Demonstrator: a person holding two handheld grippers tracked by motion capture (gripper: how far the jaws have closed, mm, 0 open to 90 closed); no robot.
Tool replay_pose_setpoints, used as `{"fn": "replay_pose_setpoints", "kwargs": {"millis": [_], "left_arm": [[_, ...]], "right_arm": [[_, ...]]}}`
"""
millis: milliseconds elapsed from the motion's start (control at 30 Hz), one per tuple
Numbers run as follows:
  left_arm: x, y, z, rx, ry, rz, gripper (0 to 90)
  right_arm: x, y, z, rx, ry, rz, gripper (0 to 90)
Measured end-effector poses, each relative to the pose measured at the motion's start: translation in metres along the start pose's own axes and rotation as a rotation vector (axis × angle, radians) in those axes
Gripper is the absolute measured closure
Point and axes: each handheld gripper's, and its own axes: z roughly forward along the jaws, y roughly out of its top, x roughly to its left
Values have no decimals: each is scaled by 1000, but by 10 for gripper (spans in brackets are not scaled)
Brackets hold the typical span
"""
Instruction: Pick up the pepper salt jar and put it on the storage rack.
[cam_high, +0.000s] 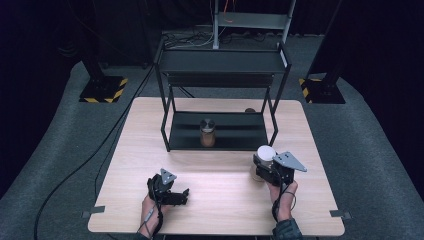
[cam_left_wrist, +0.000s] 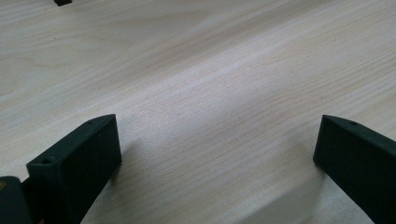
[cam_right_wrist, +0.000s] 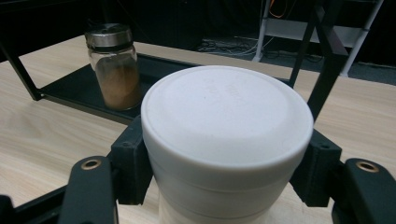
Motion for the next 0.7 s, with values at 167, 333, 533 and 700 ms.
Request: {"fn": "replay_pose_setpoints", "kwargs": {"millis": [167, 333, 533, 700], "left_arm": [[0, 0, 0, 0, 0, 0, 2], [0, 0, 0, 0, 0, 0, 2], [0, 0, 0, 0, 0, 0, 2], [0, 0, 0, -2, 0, -1, 2]], "right_arm": [[1, 5, 2, 1, 10, -7, 333], [1, 9, 3, 3, 17, -7, 332], [1, 13, 4, 7, 24, -15, 332], [2, 18, 8, 15, 29, -23, 333]]}}
